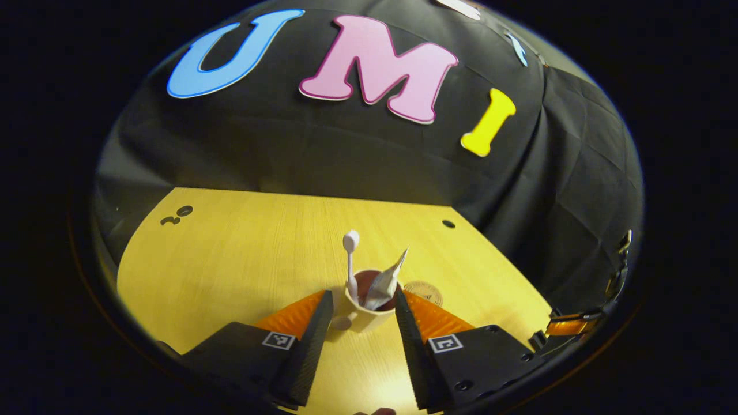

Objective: Put the toothbrush and toothpaste on the desktop into the cup, then pick up the cup and place it on the coaster on the desktop.

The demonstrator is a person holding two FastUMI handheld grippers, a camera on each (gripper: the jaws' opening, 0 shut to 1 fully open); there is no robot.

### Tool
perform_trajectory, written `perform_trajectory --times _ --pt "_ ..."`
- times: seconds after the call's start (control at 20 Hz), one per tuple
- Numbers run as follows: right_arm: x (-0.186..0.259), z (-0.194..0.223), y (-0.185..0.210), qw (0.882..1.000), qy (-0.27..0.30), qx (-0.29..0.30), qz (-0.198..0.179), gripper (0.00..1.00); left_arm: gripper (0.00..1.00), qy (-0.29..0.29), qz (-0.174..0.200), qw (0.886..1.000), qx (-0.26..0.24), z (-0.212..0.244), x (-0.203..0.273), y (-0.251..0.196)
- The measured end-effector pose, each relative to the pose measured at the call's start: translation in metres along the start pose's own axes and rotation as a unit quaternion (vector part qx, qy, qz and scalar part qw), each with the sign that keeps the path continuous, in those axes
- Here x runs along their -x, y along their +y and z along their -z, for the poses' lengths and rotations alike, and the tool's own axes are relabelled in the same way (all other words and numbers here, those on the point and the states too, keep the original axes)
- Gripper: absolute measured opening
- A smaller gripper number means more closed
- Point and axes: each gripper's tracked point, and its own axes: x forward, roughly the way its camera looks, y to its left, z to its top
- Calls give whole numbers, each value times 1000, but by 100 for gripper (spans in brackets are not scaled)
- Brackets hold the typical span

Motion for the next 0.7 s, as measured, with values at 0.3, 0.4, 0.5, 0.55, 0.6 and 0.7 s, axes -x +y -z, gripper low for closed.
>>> perform_trajectory --times 0.3,0.4,0.5,0.55,0.6,0.7 --pt "7 9 14 999 -15 -28 10 60 73 107 44 988 -101 43 -5 8" --pt "14 14 12 999 -19 -39 15 60 73 124 46 982 -138 52 -22 14" --pt "22 18 10 998 -25 -57 23 60 73 148 63 975 -151 64 -36 13" --pt "25 20 7 997 -28 -62 29 60 73 163 70 973 -150 63 -46 16" --pt "29 23 4 997 -30 -65 36 60 73 173 72 971 -152 67 -52 16" --pt "39 29 -4 995 -34 -76 51 60 73 194 77 965 -162 74 -67 18"
